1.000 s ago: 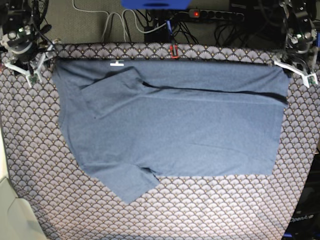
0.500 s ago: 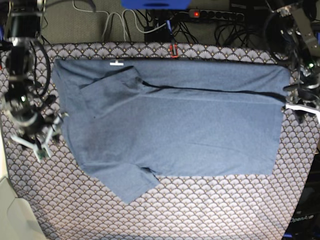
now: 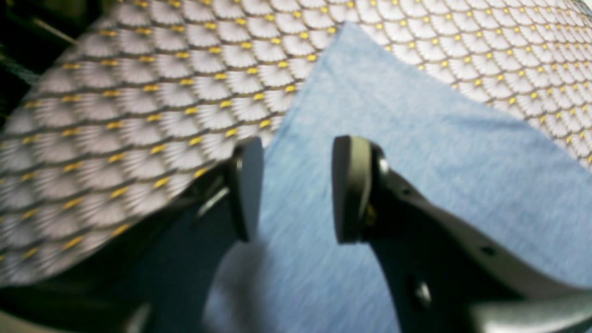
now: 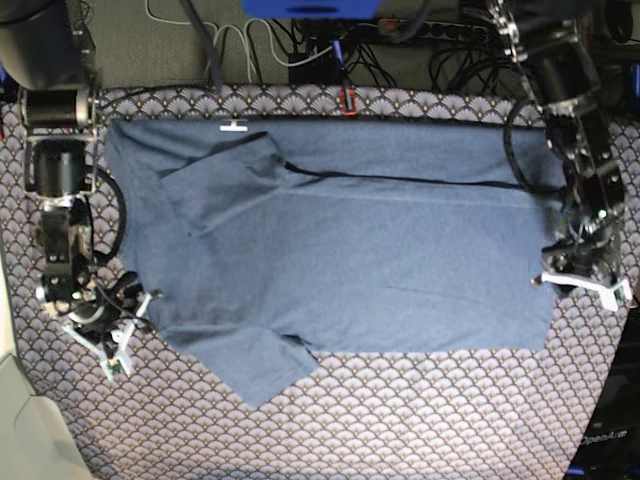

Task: Fold the T-shirt properly
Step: 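Release the edge and move both grippers to the shirt's hem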

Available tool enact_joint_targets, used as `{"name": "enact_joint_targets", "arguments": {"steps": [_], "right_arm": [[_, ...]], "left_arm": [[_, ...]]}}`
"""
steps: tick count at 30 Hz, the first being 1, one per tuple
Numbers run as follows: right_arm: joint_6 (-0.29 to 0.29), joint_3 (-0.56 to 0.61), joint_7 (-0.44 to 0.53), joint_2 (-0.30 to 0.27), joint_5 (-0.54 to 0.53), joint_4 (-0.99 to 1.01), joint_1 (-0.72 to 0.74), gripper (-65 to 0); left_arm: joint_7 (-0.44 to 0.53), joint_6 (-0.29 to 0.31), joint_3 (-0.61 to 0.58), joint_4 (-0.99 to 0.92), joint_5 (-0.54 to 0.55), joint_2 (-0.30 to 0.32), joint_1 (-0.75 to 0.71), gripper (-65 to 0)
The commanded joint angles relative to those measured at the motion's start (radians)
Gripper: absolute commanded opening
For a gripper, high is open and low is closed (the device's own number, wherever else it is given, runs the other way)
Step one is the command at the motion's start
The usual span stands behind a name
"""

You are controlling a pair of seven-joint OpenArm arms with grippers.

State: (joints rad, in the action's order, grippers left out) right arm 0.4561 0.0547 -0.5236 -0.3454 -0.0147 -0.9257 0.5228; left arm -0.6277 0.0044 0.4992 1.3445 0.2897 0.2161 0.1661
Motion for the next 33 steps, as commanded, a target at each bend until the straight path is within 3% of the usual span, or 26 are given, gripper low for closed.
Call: {"name": "enact_joint_targets", "arguments": {"steps": [1, 5, 11, 14, 20, 31, 33], "right_arm": [[-0.004, -0.005, 0.032, -0.005, -0.001, 0.021, 0.049, -30.9], [-0.004, -0.003, 0.09, 0.013, -0.001, 0.118, 0.082, -30.9], [-0.004, 0.076, 0.156, 0.033, -0.001, 0.184, 0.104, -30.9], [-0.009, 0.086, 0.161, 0.035, 0.0, 0.185, 0.104, -30.9], [-0.009, 0.083, 0.162, 0.036, 0.0, 0.185, 0.106, -30.9], [-0.012, 0.078, 0.164, 0.035, 0.0, 0.185, 0.106, -31.1], [-0.05, 0.078, 0.164, 0.035, -0.003, 0.185, 0.106, -31.0]], "left_arm": [[0.019, 0.006, 0.0, -0.024, 0.001, 0.013, 0.051, -40.2], [0.025, 0.006, -0.026, -0.153, -0.042, 0.013, 0.16, -40.2], [0.216, 0.001, -0.165, -0.29, -0.183, 0.009, 0.226, -40.2], [0.262, -0.001, -0.205, -0.333, -0.208, 0.007, 0.24, -40.2], [0.269, 0.001, -0.207, -0.425, -0.2, 0.006, 0.281, -40.2], [0.265, 0.003, -0.204, -0.369, -0.198, 0.013, 0.26, -40.2], [0.265, 0.003, -0.202, -0.342, -0.198, 0.013, 0.246, -40.2]]}}
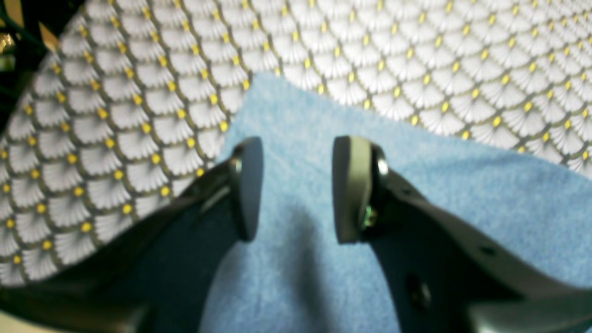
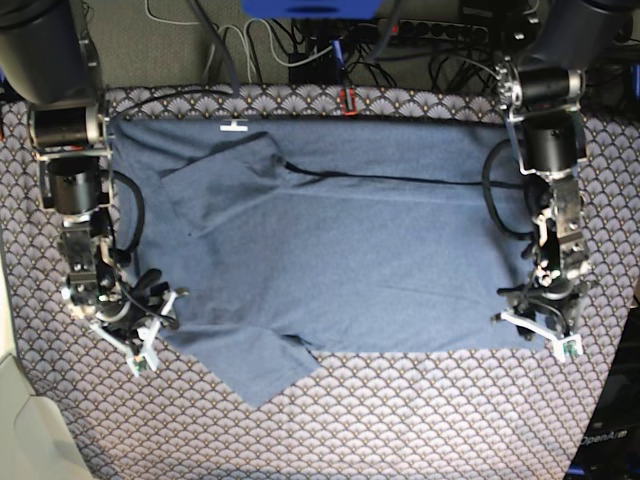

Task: Fold the T-shirt properly
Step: 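Release the edge and move both grippers to the shirt's hem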

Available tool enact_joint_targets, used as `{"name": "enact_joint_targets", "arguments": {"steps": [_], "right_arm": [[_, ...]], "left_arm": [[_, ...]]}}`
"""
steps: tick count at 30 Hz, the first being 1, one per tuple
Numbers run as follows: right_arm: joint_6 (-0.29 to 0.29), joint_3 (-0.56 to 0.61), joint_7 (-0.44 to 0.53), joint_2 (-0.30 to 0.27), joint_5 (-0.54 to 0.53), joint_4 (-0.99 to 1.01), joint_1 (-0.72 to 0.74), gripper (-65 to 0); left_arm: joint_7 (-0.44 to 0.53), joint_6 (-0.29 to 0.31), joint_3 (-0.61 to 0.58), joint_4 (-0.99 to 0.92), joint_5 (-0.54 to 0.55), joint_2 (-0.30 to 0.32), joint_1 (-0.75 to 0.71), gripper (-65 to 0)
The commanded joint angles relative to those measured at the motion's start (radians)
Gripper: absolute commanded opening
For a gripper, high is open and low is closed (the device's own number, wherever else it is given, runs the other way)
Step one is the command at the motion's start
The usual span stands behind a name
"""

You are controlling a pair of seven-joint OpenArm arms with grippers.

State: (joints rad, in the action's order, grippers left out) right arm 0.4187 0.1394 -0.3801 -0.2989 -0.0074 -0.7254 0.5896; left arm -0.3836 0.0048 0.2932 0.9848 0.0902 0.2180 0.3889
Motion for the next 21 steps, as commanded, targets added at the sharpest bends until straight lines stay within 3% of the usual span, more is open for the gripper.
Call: {"name": "enact_joint_targets", "arguments": {"steps": [1, 9, 13, 17, 19, 21], "right_arm": [[-0.039, -0.007, 0.02, -0.012, -0.012, -0.015, 0.039, -31.0], [-0.048, -0.007, 0.022, 0.0, -0.013, 0.06, 0.048, -30.9], [-0.048, -0.007, 0.082, 0.002, -0.013, 0.146, 0.063, -30.9], [-0.045, -0.007, 0.092, 0.002, -0.013, 0.155, 0.062, -31.5], [-0.048, -0.007, 0.094, 0.002, -0.013, 0.155, 0.06, -34.1], [-0.048, -0.007, 0.096, 0.002, -0.013, 0.152, 0.06, -40.7]], "left_arm": [[0.018, 0.002, 0.004, 0.035, 0.001, 0.011, 0.014, -40.2], [0.016, -0.001, 0.004, 0.153, 0.001, 0.011, -0.087, -40.2], [0.016, -0.001, 0.007, 0.176, 0.001, 0.013, -0.123, -40.2], [0.016, 0.001, 0.074, 0.176, 0.001, 0.013, -0.129, -40.2], [0.016, 0.002, 0.099, 0.167, 0.001, 0.013, -0.126, -40.2], [0.016, 0.004, 0.113, 0.165, 0.001, 0.013, -0.124, -40.2]]}}
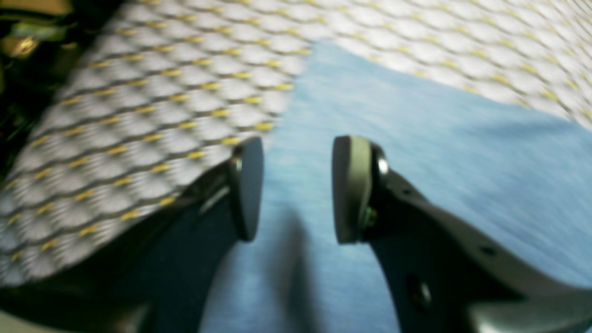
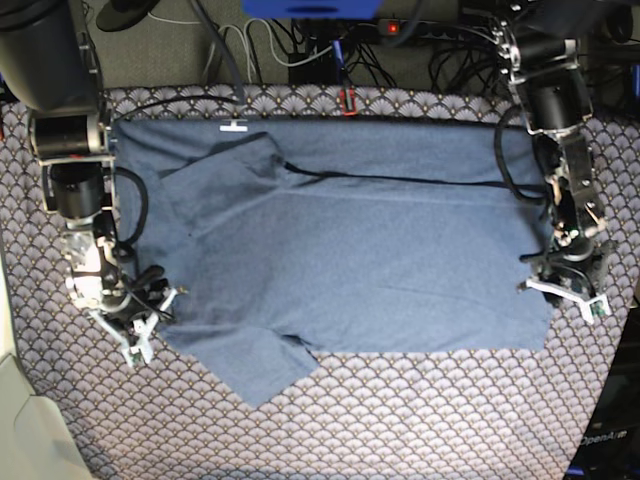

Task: Fold the T-shirt properly
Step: 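Release the edge and move both grippers to the shirt's hem, then grasp the hem corners with both grippers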

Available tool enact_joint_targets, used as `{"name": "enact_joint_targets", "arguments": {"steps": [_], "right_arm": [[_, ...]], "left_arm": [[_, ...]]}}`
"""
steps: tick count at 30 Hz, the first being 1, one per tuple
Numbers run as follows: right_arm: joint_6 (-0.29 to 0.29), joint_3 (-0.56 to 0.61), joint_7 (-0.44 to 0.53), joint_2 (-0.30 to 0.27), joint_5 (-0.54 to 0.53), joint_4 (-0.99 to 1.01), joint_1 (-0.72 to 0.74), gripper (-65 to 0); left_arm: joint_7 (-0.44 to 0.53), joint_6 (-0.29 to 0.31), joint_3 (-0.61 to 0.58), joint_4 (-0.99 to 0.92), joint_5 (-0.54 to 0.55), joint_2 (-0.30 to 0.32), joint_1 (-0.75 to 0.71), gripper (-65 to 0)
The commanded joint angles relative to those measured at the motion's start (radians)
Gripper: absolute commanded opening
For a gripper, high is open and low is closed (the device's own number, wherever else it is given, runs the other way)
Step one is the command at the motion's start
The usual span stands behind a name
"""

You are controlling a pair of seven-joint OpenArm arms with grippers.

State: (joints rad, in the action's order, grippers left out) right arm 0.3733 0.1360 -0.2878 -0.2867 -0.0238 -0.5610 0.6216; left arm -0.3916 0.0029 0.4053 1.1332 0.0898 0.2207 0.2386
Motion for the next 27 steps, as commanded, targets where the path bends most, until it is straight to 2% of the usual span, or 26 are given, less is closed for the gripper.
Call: {"name": "enact_joint_targets", "arguments": {"steps": [1, 4, 5, 12, 17, 23, 27], "right_arm": [[-0.003, -0.003, 0.003, -0.01, 0.003, -0.012, 0.028, -45.6], [-0.004, -0.003, 0.003, -0.01, 0.005, -0.012, 0.028, -61.6], [-0.004, -0.003, 0.003, -0.009, 0.005, -0.012, 0.028, -65.0], [-0.004, 0.003, 0.0, -0.009, 0.005, -0.012, 0.027, -65.0], [-0.004, 0.003, -0.003, -0.009, 0.006, -0.012, 0.027, -65.0], [-0.004, 0.003, -0.003, -0.009, 0.006, -0.012, 0.027, -65.0], [-0.004, 0.003, -0.003, -0.007, 0.008, -0.012, 0.027, -65.0]], "left_arm": [[0.024, 0.006, 0.004, 0.017, 0.001, 0.01, 0.028, -40.2], [0.027, 0.006, 0.002, 0.014, -0.006, 0.01, 0.06, -40.2], [0.03, 0.006, 0.004, 0.0, -0.006, 0.01, 0.075, -40.2], [0.039, 0.006, -0.003, -0.226, -0.002, 0.038, 0.218, -40.2], [0.185, 0.006, -0.004, -0.393, -0.008, 0.052, 0.285, -40.2], [0.299, 0.006, -0.004, -0.605, -0.008, 0.075, 0.367, -40.2], [0.414, 0.001, -0.004, -0.718, -0.008, 0.085, 0.408, -40.2]]}}
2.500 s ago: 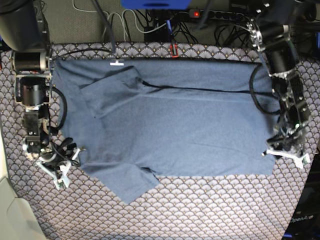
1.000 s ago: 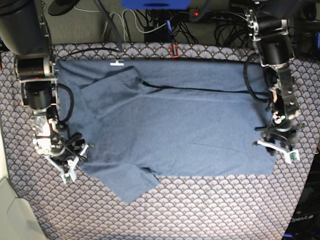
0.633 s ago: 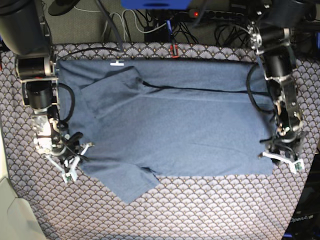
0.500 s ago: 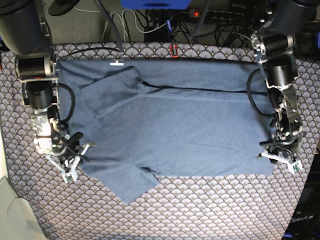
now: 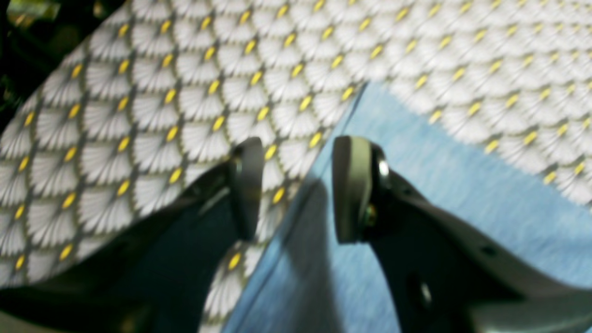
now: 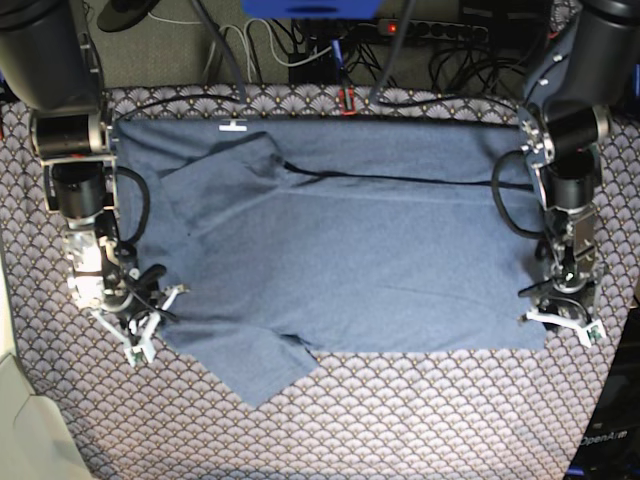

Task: Fold the T-shirt properly
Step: 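Grasp the hem corners with both grippers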

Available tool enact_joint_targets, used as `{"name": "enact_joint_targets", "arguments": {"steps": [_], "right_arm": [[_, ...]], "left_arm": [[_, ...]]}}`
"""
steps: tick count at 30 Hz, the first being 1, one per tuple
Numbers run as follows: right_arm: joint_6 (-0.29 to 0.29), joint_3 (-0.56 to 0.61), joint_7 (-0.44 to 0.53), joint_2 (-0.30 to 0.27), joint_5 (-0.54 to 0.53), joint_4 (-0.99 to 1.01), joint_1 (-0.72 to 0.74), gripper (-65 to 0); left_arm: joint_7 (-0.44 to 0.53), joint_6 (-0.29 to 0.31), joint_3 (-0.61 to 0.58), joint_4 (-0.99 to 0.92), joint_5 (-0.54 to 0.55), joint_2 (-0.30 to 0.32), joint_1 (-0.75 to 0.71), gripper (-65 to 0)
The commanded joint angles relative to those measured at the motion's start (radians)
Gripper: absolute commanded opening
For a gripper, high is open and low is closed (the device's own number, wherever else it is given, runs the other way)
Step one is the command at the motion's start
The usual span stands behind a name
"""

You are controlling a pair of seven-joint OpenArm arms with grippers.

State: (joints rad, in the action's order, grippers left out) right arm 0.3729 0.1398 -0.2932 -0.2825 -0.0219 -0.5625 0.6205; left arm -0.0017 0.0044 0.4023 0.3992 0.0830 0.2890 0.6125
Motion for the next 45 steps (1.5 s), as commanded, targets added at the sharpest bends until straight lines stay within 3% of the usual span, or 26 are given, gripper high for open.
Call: {"name": "enact_joint_targets", "arguments": {"steps": [1, 6, 13, 38, 45], "right_arm": [[-0.004, -0.001, 0.002, -0.011, 0.006, -0.011, 0.028, -65.0], [-0.004, -0.001, 0.001, -0.011, 0.006, -0.011, 0.028, -65.0], [-0.004, 0.002, 0.001, -0.001, 0.006, -0.011, 0.028, -65.0], [-0.004, 0.002, -0.001, -0.001, 0.007, -0.011, 0.026, -65.0], [-0.004, 0.004, -0.001, -0.001, 0.007, -0.012, 0.009, -65.0]], "left_arm": [[0.042, -0.001, -0.001, -0.007, -0.001, 0.019, 0.047, -40.2], [0.124, -0.002, -0.021, -0.085, -0.004, 0.02, 0.073, -40.2], [0.131, -0.002, -0.144, -0.087, -0.047, 0.014, 0.076, -40.2], [0.131, -0.004, -0.139, -0.092, -0.039, 0.017, 0.014, -40.3], [0.133, -0.004, -0.029, -0.116, -0.039, 0.011, -0.001, -40.3]]}}
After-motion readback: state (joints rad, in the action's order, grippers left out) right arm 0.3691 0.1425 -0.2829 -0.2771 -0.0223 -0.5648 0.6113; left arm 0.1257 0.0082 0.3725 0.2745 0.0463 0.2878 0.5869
